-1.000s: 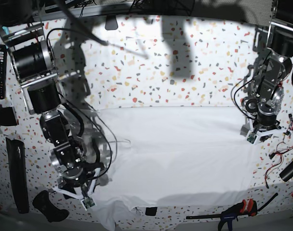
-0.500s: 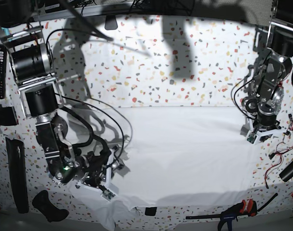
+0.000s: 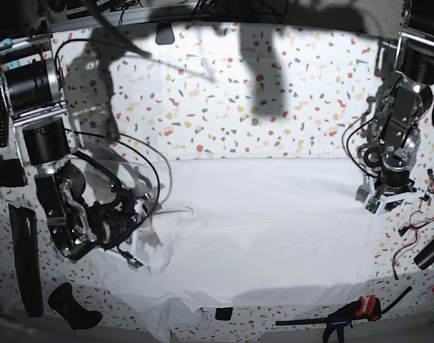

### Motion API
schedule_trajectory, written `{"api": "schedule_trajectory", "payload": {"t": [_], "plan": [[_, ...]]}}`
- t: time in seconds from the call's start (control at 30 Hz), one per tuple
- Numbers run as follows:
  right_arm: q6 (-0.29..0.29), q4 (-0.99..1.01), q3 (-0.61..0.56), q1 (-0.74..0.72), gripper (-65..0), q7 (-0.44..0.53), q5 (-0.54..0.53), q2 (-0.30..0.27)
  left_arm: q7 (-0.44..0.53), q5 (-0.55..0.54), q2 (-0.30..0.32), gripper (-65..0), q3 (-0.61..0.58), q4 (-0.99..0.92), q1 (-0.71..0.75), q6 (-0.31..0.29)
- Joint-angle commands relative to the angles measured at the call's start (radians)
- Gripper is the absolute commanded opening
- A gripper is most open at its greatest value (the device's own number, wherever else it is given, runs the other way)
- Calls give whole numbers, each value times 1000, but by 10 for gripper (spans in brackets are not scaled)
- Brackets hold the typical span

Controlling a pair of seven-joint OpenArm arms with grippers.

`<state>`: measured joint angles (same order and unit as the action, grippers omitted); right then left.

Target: Fold the T-shirt properly

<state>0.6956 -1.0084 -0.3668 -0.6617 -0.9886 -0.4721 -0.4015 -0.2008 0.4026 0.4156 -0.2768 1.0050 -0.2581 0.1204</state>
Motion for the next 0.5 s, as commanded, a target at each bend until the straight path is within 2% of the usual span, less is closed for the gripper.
{"api": "schedule_trajectory", "payload": {"t": [0.0,0.1,0.23,0.3,0.47], "plan": [[3,12,6,-33,-377,27,5,8,16,8,16,-650,8,14,-25,18],[3,98,7,-33,-377,73,42,55,15,8,17,-650,8,14,-25,18],[3,161,7,-33,-377,278,182,111,14,8,17,-650,8,14,-25,18],[3,160,7,-37,-377,339,216,133,14,8,17,-650,8,14,-25,18],[-29,160,7,-71,-377,357,241,178,15,8,17,-650,8,14,-25,18]]}}
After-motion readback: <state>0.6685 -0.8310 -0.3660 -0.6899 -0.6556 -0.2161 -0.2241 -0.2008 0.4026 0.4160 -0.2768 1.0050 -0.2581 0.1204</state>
